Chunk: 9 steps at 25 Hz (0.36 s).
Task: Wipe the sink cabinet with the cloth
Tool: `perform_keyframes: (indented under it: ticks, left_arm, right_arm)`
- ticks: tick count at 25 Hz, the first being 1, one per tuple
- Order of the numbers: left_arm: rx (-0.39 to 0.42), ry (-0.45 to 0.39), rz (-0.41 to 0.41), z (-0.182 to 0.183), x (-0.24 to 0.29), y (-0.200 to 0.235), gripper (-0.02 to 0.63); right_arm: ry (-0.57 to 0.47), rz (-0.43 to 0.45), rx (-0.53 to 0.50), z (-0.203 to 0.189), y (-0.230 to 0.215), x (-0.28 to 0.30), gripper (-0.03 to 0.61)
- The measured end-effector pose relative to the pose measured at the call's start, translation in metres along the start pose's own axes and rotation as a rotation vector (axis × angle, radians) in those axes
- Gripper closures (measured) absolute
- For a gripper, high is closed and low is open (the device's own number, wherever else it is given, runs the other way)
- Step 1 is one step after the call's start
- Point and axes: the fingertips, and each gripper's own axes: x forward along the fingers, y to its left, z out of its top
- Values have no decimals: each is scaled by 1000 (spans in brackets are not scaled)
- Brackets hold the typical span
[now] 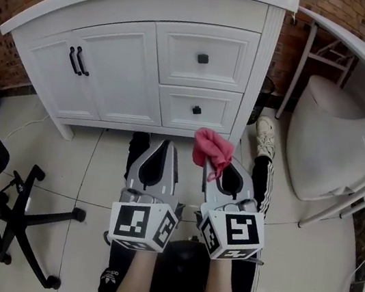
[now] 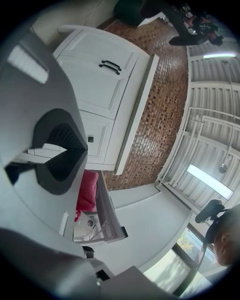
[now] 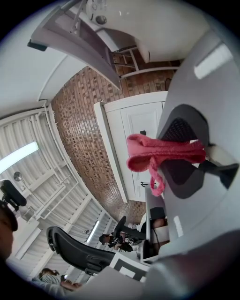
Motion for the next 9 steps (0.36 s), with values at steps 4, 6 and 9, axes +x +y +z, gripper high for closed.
perform_keyframes:
  ticks: [4,6,9]
  left_arm:
    - [-1,1,-1,1,0,-1,601]
    - [12,7,-6,1,1,-3,601]
    - [42,18,-12,1,2,-8,600]
  right_arm:
    - [2,-3,-2,-1,-1,0,520]
    - [1,-4,-4,0,-1,1,520]
    - [-1,-2,-6,0,-1,1,520]
